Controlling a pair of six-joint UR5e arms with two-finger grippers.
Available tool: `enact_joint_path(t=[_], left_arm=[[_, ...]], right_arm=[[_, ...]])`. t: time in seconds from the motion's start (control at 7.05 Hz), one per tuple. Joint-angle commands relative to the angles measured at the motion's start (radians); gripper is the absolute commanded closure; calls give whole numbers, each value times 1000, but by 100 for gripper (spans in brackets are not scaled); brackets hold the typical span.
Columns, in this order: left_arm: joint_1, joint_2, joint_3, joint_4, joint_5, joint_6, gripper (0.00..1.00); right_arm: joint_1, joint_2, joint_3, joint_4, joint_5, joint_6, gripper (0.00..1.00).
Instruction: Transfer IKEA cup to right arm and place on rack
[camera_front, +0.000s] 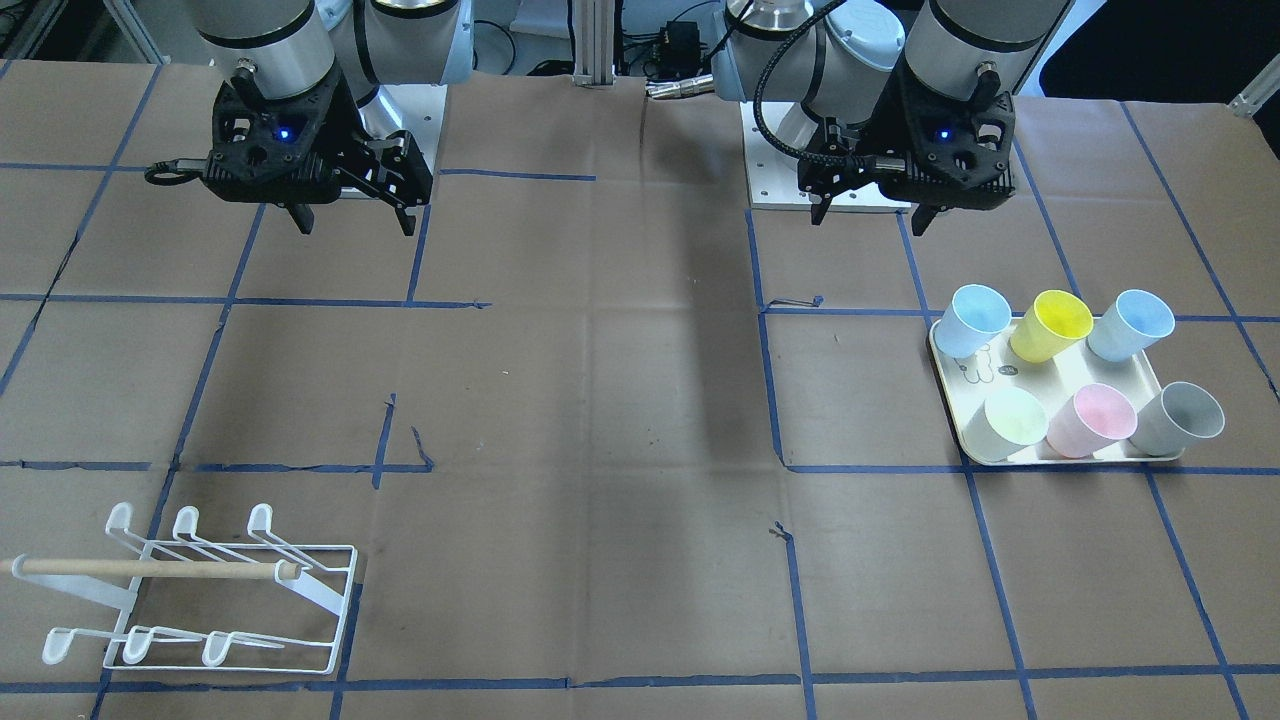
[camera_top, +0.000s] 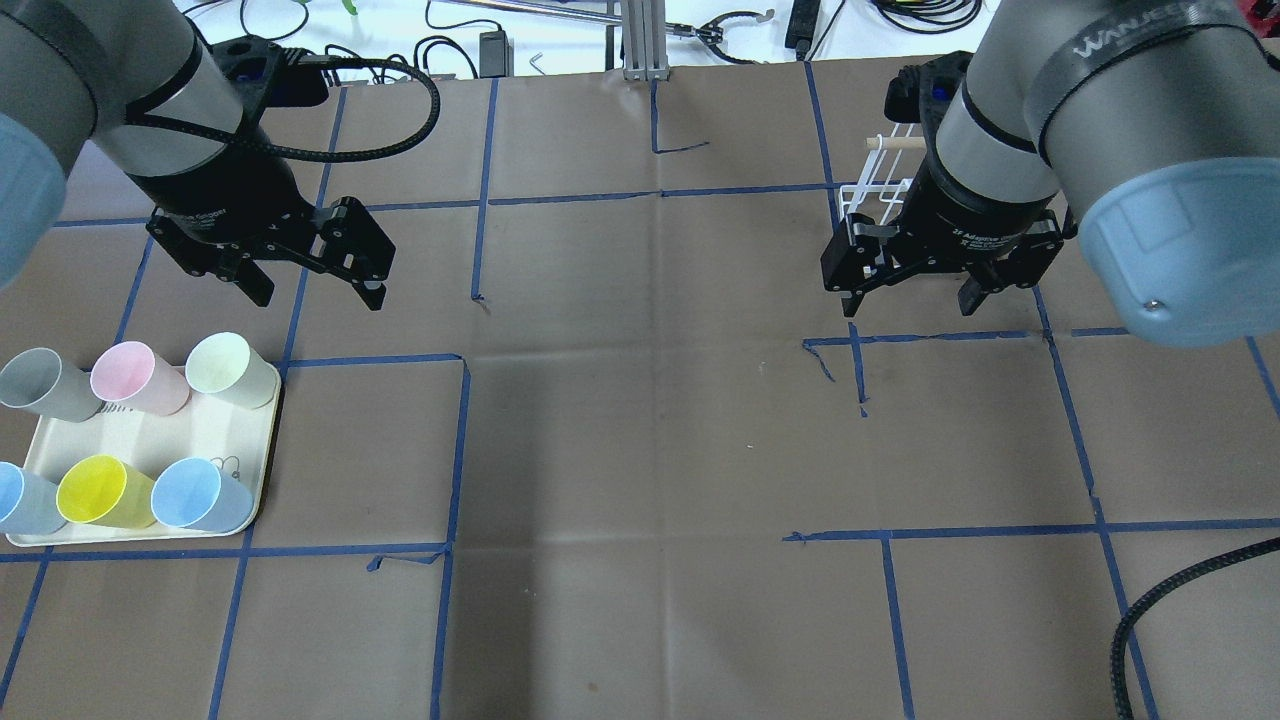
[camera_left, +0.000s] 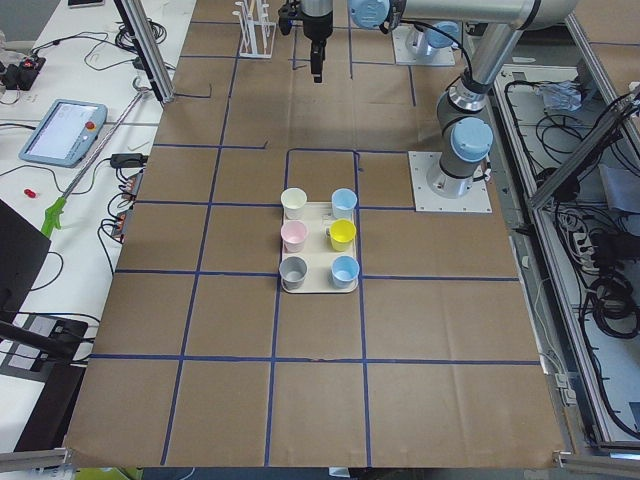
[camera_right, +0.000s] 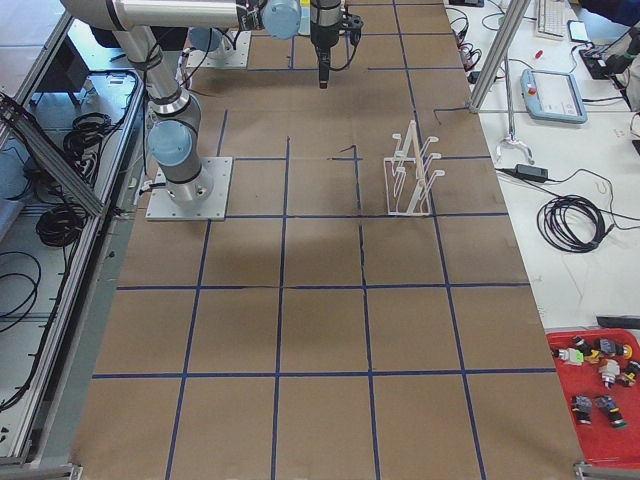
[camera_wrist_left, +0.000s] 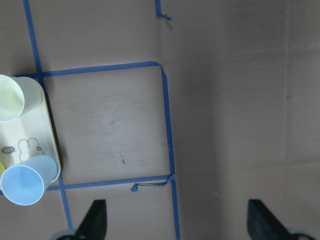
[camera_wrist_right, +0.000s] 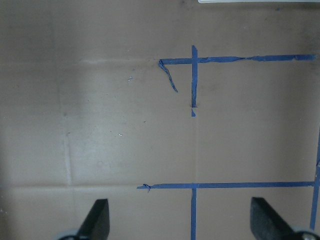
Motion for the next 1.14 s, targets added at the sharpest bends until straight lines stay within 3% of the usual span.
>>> enact_joint_path(t=[0.0, 0.99], left_arm=[[0, 0, -1, 0, 0, 1, 1], [0, 11, -5, 6, 0, 4, 1]], right_arm=[[0, 0, 0, 0, 0, 0, 0], [0, 2, 2, -2, -6, -2, 0]])
